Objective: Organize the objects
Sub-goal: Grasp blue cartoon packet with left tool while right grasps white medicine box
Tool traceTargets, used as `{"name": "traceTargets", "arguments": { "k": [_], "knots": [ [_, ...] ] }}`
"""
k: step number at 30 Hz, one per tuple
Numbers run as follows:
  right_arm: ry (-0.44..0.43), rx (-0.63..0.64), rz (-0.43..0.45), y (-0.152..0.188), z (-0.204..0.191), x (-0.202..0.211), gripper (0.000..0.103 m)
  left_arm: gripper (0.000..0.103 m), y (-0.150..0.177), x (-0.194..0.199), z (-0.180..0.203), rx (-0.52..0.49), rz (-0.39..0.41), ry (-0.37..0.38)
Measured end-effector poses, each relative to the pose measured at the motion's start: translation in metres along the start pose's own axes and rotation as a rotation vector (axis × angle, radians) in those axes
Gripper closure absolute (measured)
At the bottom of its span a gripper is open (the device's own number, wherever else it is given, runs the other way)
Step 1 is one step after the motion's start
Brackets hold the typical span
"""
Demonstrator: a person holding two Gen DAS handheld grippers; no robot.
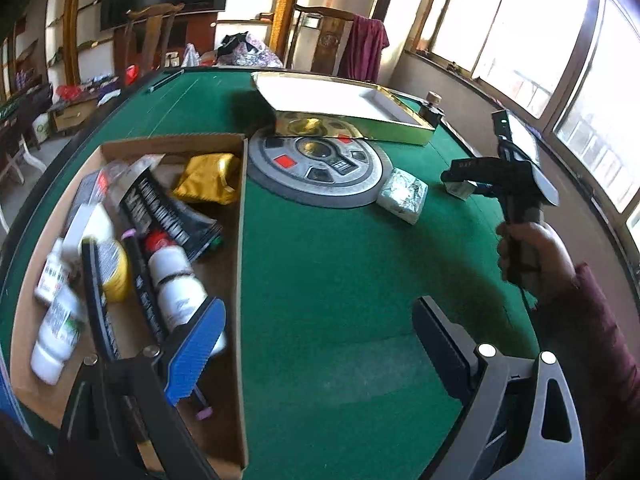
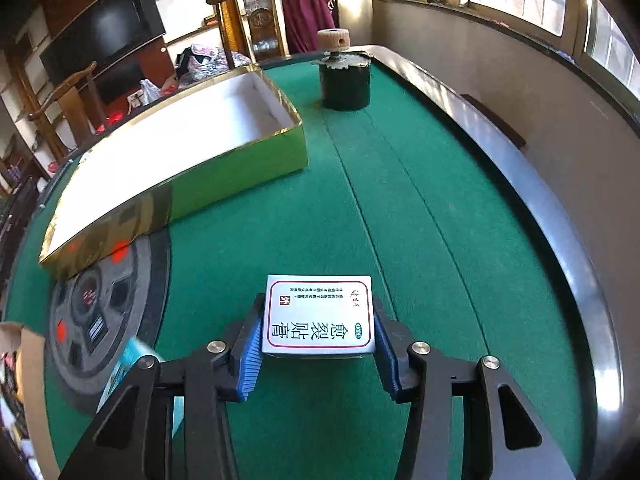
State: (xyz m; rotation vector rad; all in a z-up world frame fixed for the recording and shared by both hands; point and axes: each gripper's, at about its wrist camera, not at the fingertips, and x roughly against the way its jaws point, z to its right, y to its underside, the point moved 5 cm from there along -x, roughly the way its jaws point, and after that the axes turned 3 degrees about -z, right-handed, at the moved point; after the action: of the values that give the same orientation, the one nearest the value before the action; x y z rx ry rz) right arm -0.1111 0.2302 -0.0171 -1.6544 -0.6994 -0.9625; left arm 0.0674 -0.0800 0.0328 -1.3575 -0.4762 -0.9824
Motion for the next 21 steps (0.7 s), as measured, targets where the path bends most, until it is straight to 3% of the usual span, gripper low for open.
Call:
{"name": "traceTargets", "arguments": {
  "k": [7, 13, 21],
  "knots": [
    [-0.055, -0.006, 0.014, 0.04, 0.006, 0.021, 0.051, 0.009, -0.035, -0.036, 0.042, -0.149, -0.002, -0.009],
    [-0.053, 0.021, 0.036, 0.041, 0.005, 0.02, 0.051, 0.009, -0.068, -0.086, 0.078, -0.252, 0.001, -0.001],
    [-0.033, 0.053, 0.031, 0.041, 0.001, 0.018, 0.045, 0.009, -0.09, -0.14, 0.097, -0.291, -0.048, -0.002]
  ]
}}
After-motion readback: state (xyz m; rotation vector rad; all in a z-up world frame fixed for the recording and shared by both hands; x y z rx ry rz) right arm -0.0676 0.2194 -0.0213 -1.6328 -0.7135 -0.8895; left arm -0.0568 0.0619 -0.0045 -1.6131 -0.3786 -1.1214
